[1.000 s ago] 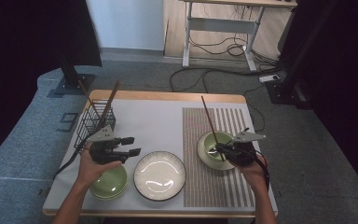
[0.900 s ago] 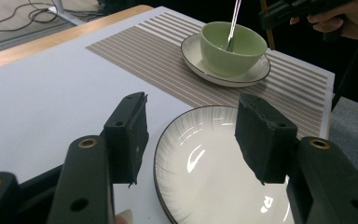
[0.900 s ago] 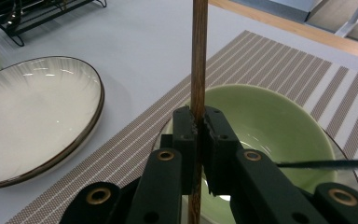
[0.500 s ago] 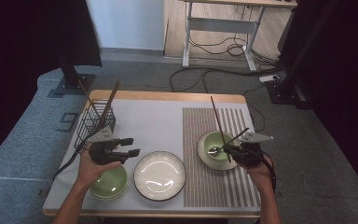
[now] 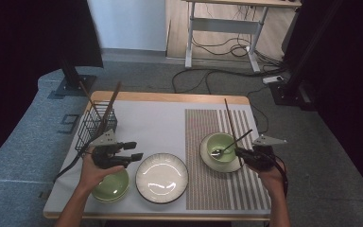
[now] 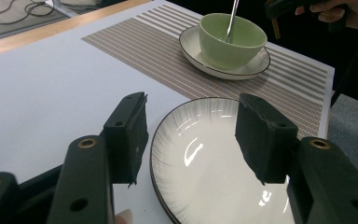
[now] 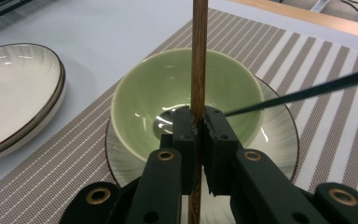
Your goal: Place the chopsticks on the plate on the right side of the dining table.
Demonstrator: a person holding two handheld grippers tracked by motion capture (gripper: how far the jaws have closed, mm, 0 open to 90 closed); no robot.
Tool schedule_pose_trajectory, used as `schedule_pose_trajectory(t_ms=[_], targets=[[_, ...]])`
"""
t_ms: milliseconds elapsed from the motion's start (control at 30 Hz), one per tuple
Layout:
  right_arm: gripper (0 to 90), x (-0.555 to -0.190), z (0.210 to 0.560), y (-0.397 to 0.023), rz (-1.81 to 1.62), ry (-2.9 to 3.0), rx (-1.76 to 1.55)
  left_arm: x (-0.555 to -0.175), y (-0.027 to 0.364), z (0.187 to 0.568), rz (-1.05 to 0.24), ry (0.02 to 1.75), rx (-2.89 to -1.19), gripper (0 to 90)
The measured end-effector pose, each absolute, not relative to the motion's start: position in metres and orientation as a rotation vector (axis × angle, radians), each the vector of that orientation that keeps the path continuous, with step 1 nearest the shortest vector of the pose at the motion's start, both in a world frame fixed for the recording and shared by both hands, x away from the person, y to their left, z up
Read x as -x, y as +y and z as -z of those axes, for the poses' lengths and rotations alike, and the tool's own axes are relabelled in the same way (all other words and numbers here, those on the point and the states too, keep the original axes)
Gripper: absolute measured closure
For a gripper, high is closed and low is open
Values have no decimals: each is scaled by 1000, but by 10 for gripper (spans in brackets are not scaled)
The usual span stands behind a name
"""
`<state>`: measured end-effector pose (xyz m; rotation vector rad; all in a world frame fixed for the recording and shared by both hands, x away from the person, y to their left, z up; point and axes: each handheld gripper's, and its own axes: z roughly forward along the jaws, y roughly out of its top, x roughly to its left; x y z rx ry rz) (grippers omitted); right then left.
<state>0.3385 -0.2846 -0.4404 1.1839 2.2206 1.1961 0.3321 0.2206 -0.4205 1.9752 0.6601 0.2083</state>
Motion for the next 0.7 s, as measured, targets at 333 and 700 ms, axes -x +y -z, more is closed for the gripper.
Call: schedule_pose_trajectory(t_ms=[333,700], targets=[[846,-340,448,-296,-1180,2195,-1255,-332,219,423,-201,657,-1985,436],[845,-341,457,-314,-1162,2135,-1374,-332,219,423,-198,655,-1982,436]])
